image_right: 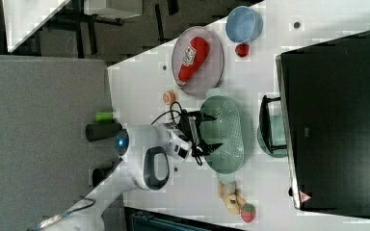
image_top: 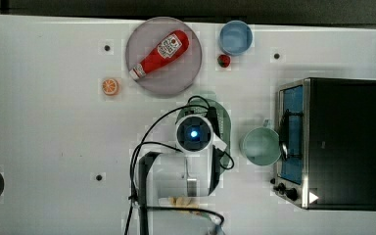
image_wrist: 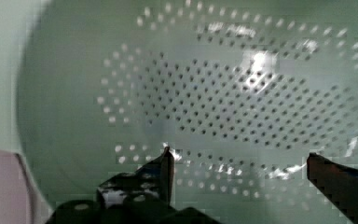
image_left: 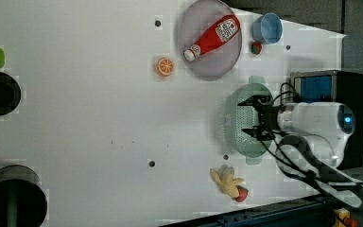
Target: Drag strainer right to left.
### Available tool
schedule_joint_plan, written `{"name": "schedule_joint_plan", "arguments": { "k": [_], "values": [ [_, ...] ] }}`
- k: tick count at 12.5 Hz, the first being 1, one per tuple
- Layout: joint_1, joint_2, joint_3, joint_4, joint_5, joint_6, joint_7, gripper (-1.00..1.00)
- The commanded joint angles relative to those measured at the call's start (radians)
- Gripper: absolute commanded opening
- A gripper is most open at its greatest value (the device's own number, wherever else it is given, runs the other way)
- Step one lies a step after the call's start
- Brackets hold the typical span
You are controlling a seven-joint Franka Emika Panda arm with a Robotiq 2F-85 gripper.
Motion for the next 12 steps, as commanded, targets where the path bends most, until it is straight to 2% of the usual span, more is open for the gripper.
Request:
{"name": "schedule_joint_plan", "arguments": {
  "k": [1, 7, 12],
  "values": [
    [0.027, 0.033, 0.041, -0.039, 0.020, 0.082, 0.137, 1.00],
    [0.066, 0.069, 0.053, -0.028, 0.022, 0.091, 0.145, 1.00],
    [0.138, 0.085, 0.086, -0.012, 0.024, 0.084, 0.297, 1.00]
  ]
}}
